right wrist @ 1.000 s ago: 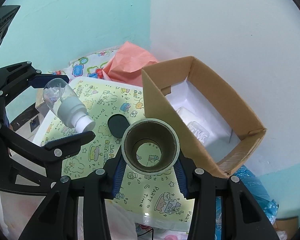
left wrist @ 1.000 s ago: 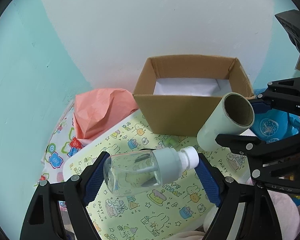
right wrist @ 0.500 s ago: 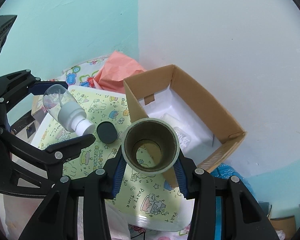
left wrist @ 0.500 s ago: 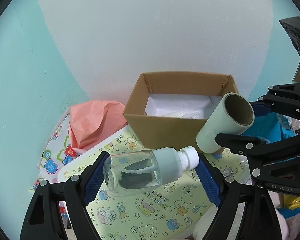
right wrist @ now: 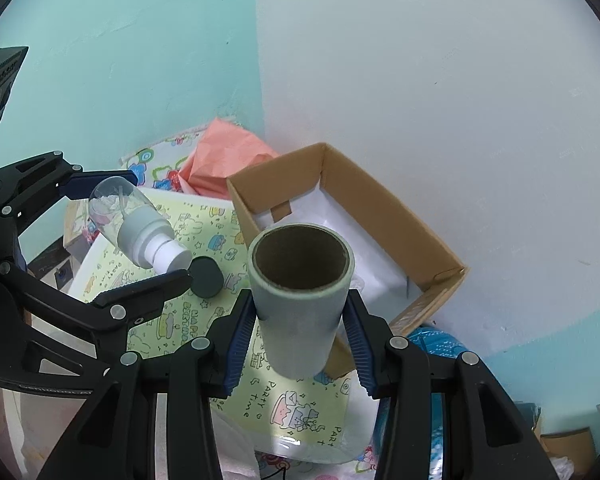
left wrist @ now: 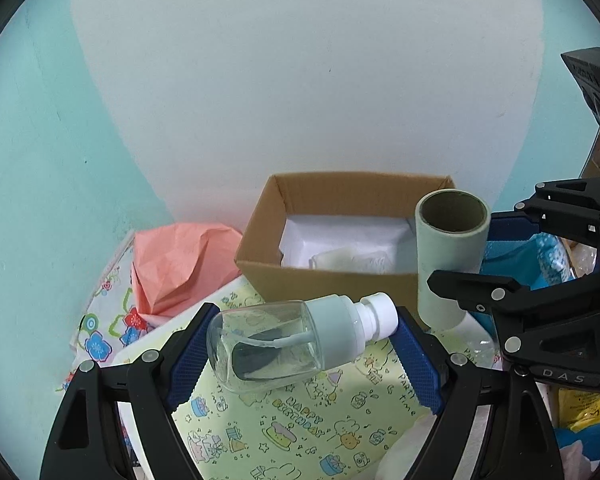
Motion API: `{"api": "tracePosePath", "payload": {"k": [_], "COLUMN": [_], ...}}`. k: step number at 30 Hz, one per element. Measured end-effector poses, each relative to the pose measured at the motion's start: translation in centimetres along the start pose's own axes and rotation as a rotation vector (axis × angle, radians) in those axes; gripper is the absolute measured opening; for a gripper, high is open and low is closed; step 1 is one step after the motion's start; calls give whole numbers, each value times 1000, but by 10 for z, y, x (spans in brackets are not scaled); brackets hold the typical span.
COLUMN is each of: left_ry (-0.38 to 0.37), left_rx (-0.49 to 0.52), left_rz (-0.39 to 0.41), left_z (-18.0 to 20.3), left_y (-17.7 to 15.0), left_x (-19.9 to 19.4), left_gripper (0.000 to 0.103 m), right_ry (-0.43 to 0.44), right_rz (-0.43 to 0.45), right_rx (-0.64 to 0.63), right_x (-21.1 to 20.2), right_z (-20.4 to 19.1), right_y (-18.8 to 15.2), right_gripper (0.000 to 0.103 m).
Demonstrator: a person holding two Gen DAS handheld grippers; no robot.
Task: Organize objects
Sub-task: 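Carry the pump bottle toward the box with left tool while right tool carries the roller, then drop the pump bottle into the box from the left tool while right tool holds roller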
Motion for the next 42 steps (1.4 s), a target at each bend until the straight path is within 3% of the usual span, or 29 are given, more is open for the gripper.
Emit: {"api": "tracePosePath", "payload": {"k": [12, 25, 42], "left_ry": [-30, -57, -104], "left_rx": [-3, -19, -46], "left_rz": [9, -14, -60], "left_z": [11, 15, 14], "left_y": [27, 50, 56], "left_x": [15, 50, 81], "left_gripper": [86, 86, 86], "right_ry": [-64, -63, -49], "right_rz": [12, -1, -1], "right_rx": [-16, 11, 41], "right_x": [-2, 19, 44], "right_z": [29, 59, 80], "right_y": [9, 13, 14], "right_gripper": [48, 48, 48]}}
Point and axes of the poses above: each gripper's, at about its wrist camera, not at the fingertips, and x roughly the way its jaws point, z to its right, y to its top, the point moved 4 cm from there along x, roughly the way its jaws point, and after that the axes turned 15 degrees about -x, right-handed, at the moved point
